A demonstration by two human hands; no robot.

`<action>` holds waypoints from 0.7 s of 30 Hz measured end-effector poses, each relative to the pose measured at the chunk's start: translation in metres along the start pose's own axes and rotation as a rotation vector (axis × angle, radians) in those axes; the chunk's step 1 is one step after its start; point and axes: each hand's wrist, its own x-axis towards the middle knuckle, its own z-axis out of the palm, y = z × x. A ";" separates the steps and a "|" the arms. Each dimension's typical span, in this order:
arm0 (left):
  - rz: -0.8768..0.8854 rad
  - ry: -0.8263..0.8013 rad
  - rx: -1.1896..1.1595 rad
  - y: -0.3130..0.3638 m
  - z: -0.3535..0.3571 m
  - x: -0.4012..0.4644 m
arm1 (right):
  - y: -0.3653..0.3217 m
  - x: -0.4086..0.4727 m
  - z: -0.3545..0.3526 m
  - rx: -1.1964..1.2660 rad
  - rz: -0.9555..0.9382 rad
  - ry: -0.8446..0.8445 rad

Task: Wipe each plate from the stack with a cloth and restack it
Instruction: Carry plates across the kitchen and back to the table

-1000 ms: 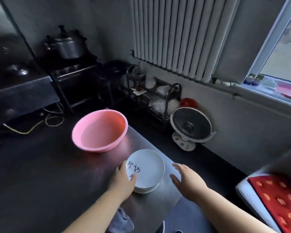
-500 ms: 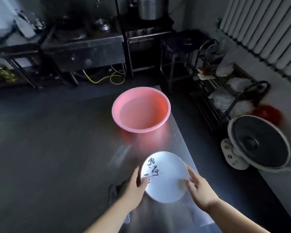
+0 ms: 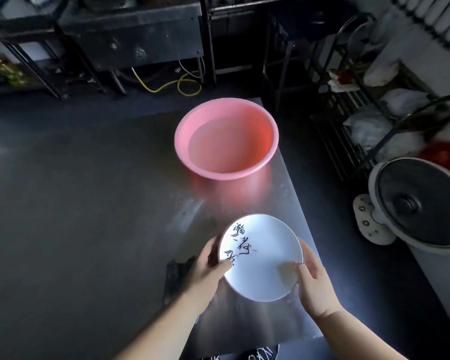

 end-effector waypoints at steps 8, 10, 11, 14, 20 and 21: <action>0.001 0.088 -0.173 -0.002 -0.011 -0.040 | -0.016 -0.024 0.001 -0.050 -0.049 -0.106; 0.037 0.126 -0.213 -0.007 -0.021 -0.058 | -0.025 -0.031 0.008 -0.051 -0.079 -0.147; 0.049 0.129 -0.260 -0.008 -0.027 -0.067 | -0.029 -0.035 0.013 -0.052 -0.094 -0.163; 0.081 0.180 -0.324 -0.011 -0.044 -0.103 | -0.043 -0.048 0.035 -0.065 -0.114 -0.253; 0.139 0.319 -0.325 -0.028 -0.103 -0.174 | -0.066 -0.080 0.099 -0.088 -0.173 -0.416; 0.151 0.340 -0.342 -0.033 -0.115 -0.185 | -0.067 -0.087 0.113 -0.100 -0.192 -0.446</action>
